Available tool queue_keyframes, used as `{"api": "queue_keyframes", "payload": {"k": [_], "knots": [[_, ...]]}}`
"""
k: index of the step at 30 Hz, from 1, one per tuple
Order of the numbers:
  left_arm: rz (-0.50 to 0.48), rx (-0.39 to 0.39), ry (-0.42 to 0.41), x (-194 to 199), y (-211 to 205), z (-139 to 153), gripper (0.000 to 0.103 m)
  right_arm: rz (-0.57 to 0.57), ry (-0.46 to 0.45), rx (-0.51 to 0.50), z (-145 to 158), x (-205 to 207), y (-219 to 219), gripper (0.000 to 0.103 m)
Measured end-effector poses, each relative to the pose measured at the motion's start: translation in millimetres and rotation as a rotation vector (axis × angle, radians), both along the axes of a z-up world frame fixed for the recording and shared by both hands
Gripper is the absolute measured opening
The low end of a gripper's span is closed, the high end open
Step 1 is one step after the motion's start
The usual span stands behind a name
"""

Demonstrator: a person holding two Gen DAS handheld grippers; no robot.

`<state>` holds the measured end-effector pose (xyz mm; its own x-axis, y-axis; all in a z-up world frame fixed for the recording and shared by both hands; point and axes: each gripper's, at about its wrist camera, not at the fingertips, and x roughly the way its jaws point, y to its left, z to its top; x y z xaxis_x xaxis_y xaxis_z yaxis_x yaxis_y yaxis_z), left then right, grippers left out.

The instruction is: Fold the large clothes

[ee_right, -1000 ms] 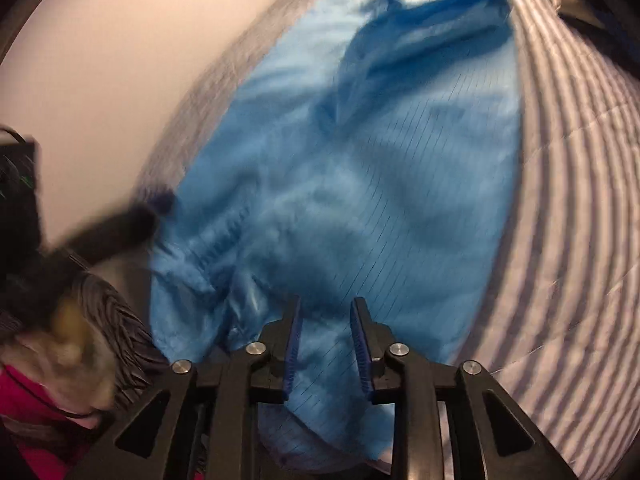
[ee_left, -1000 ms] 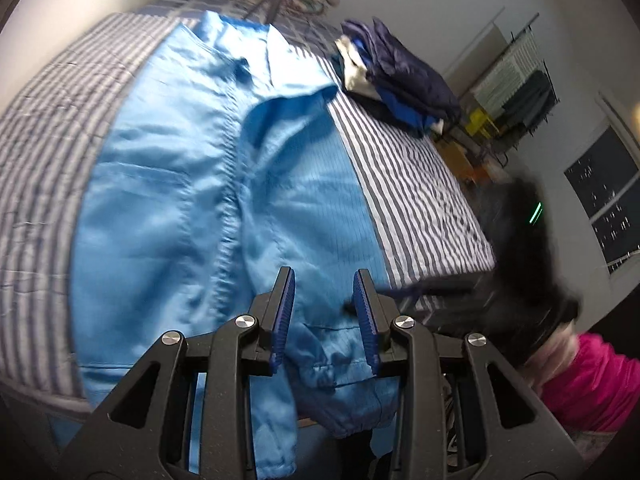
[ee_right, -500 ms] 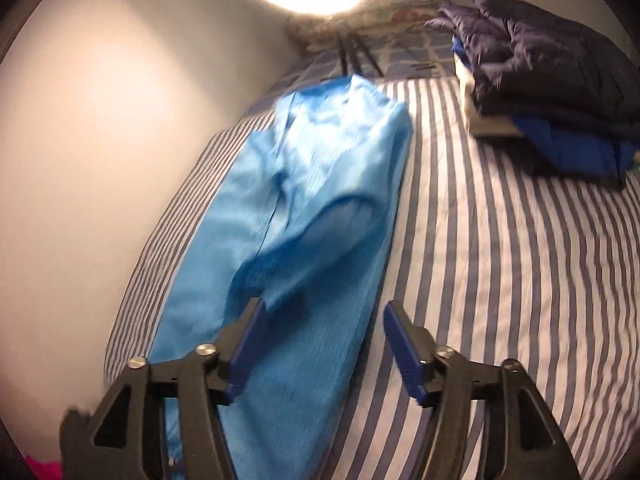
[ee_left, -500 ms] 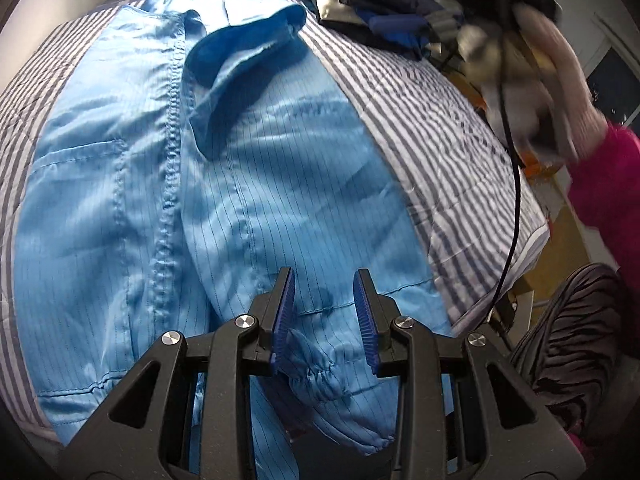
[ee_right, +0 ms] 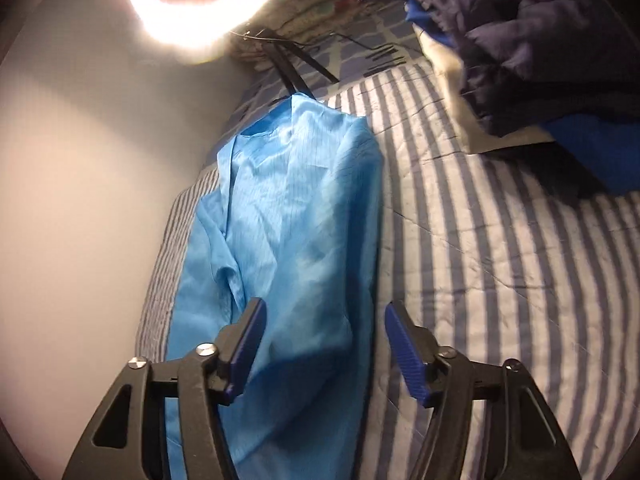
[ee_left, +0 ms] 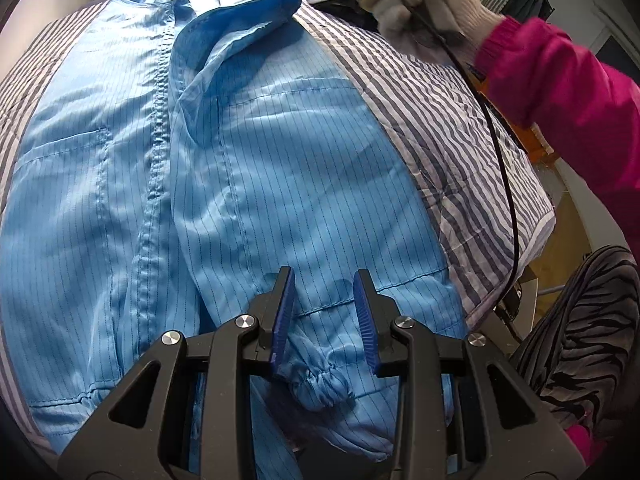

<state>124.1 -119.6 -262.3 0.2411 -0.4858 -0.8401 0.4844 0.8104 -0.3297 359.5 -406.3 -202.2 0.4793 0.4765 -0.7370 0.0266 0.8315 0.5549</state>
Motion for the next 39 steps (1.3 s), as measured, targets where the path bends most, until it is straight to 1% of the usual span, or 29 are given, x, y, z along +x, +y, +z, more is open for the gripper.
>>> {"api": "queue_keyframes", "payload": {"k": [1,2,3,4,6,10,12,13,14,15,16,18,19,20,21,23,24,25,27,28,29,32,33,35,36,37,38,39], "knots": [[-0.002,-0.001,0.001,0,-1,0,0.032,0.017,0.011,-0.001,-1,6,5,0.035],[-0.002,-0.004,0.003,0,-1,-1,0.032,0.044,0.025,-0.002,-2,11,11,0.021],[-0.001,-0.007,0.005,1,-2,-1,0.032,0.063,0.036,-0.007,-1,15,16,0.017],[0.000,-0.011,0.007,2,-2,-2,0.032,0.072,0.034,-0.015,1,17,20,0.009],[0.000,-0.017,0.012,3,-2,-2,0.032,0.098,0.023,-0.014,7,25,33,0.005],[-0.004,-0.019,0.012,4,-2,-3,0.032,0.125,0.002,-0.004,12,50,61,0.004],[-0.006,-0.019,0.012,6,-4,-3,0.032,0.135,-0.016,0.026,11,65,79,0.009],[-0.006,-0.019,0.012,6,-5,-3,0.032,0.135,-0.027,0.045,9,72,87,0.020],[-0.008,-0.018,0.011,7,-6,-3,0.032,0.132,-0.030,0.063,8,75,92,0.045],[-0.008,-0.017,0.010,7,-6,-3,0.032,0.131,-0.032,0.115,4,82,100,0.053],[-0.008,-0.016,0.010,8,-6,-3,0.032,0.131,-0.038,0.140,4,84,106,0.055],[-0.007,-0.018,0.010,7,-6,-3,0.032,0.157,-0.074,0.127,13,83,117,0.054],[-0.009,-0.018,0.010,7,-6,-3,0.032,0.171,-0.094,0.107,18,81,120,0.051],[-0.011,-0.019,0.010,7,-5,-3,0.032,0.194,-0.109,0.063,24,77,123,0.043],[-0.010,-0.021,0.011,7,-4,-3,0.032,0.201,-0.113,0.025,27,73,124,0.039],[-0.009,-0.027,0.014,6,-3,-3,0.032,0.205,-0.101,-0.117,31,56,122,0.024],[-0.010,-0.030,0.016,5,-1,-3,0.032,0.205,-0.091,-0.174,30,49,121,0.023],[-0.011,-0.031,0.017,5,-1,-2,0.032,0.207,-0.088,-0.259,27,38,121,0.020],[-0.012,-0.029,0.013,4,-1,-2,0.032,0.215,-0.069,-0.354,14,22,121,0.020],[-0.013,-0.027,0.012,3,-1,-2,0.032,0.217,-0.057,-0.361,6,19,122,0.020],[-0.013,-0.026,0.012,3,-1,-2,0.032,0.221,-0.041,-0.346,0,17,122,0.020],[-0.010,-0.025,0.013,2,0,-1,0.032,0.245,-0.001,-0.259,-17,23,136,0.021],[-0.008,-0.024,0.013,-1,-2,-1,0.032,0.265,0.006,-0.253,-23,25,145,0.021],[-0.004,-0.031,0.016,-1,-2,0,0.032,0.319,0.016,-0.299,-32,26,164,0.027],[-0.003,-0.038,0.017,-1,-1,2,0.032,0.347,0.000,-0.361,-33,24,174,0.027],[-0.001,-0.044,0.018,-2,-1,4,0.032,0.357,-0.013,-0.379,-29,22,177,0.027],[0.000,-0.056,0.017,-3,1,7,0.032,0.363,-0.014,-0.360,-25,21,175,0.027],[-0.001,-0.064,0.014,-5,3,9,0.032,0.357,-0.013,-0.295,-15,16,167,0.027]]}}
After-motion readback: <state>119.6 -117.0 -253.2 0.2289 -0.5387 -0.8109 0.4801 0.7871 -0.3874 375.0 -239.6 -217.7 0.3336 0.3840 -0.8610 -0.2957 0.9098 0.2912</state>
